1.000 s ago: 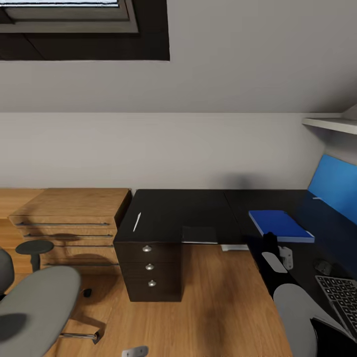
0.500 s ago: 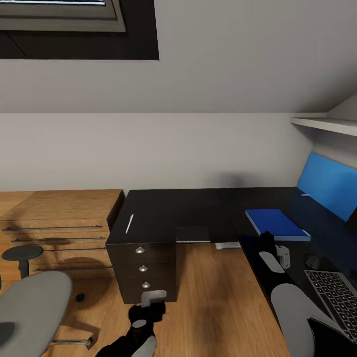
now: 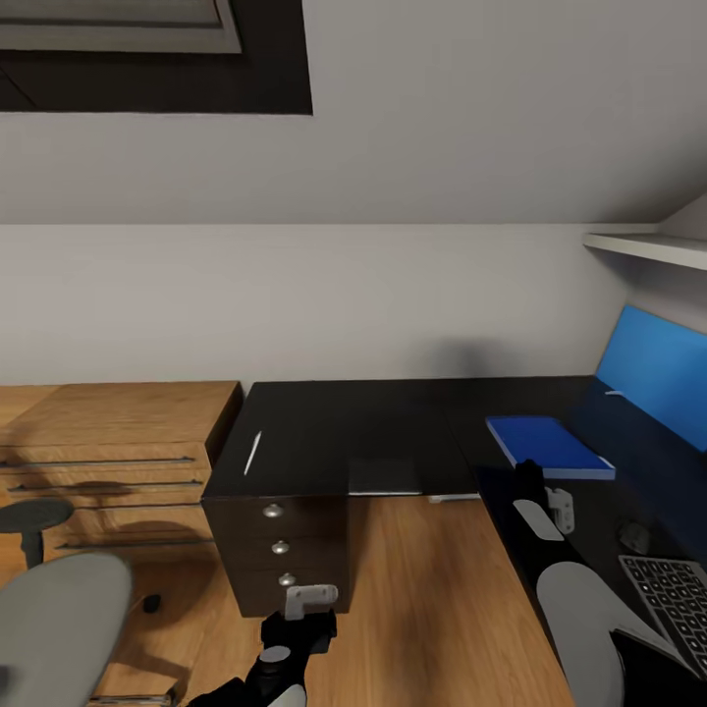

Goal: In the bedroom, organize the workspace by keeping the computer under the desk, ensuring the monitor is on the desk, placing the keyboard on the desk next to the monitor, placing the mouse on the desk next to the keyboard, moving the folder from the swivel chair onto the desk next to the mouse, stacking the notebook on top of the folder with the pen on top of the notebook, and positioning the swivel chair next to the desk.

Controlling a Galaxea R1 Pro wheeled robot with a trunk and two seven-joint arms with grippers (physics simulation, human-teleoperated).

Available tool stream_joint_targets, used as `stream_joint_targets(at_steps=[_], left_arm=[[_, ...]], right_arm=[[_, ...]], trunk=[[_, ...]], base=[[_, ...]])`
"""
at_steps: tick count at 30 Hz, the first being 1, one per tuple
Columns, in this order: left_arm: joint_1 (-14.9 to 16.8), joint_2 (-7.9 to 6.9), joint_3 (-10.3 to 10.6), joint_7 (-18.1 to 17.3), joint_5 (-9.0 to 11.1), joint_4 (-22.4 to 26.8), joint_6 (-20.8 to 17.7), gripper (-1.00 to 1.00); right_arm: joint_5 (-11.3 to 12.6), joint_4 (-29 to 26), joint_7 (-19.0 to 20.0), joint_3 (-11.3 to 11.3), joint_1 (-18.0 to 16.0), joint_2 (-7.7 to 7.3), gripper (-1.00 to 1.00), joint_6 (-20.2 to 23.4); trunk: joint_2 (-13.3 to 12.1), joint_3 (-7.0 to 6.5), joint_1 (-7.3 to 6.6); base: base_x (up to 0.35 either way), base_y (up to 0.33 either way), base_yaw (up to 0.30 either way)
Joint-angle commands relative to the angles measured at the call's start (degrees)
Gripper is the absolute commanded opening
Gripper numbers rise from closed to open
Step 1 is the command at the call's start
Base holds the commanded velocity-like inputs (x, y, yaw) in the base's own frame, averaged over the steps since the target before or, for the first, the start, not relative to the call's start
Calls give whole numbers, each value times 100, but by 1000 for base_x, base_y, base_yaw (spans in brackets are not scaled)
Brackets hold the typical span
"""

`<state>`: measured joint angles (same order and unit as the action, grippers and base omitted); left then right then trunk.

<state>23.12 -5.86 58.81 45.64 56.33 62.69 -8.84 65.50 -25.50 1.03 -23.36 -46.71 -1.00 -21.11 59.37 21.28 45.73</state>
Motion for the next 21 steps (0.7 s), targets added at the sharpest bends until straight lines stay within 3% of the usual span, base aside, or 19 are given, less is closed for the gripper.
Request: stream_joint_targets(at_steps=[1, 6, 7, 14, 19, 21], left_arm=[[9, -4, 116, 40, 20, 9, 15, 100], [10, -3, 267, 46, 33, 14, 73, 100], [8, 1, 293, 49, 48, 15, 81, 100], [8, 31, 305, 50, 63, 163, 72, 100], [8, 16, 304, 50, 473, 427, 67, 100], [8, 5, 304, 50, 550, 449, 67, 100]], right_arm=[[52, 0, 9, 5, -4, -4, -100, -1], [51, 1, -21, 7, -4, -24, -100, 198], [50, 3, -38, 7, -4, -44, -100, 419], [50, 10, -47, 2, -4, -147, -100, 461], [56, 15, -58, -11, -4, -249, -100, 460], [61, 28, -100, -17, -4, -265, -100, 459]], trunk=[[5, 7, 4], [5, 7, 4], [5, 7, 4], [5, 7, 4], [5, 7, 4], [5, 7, 4]], base=[[303, 0, 0], [281, 0, 0], [58, 0, 0], [15, 0, 0], [1, 0, 0], [0, 0, 0]])
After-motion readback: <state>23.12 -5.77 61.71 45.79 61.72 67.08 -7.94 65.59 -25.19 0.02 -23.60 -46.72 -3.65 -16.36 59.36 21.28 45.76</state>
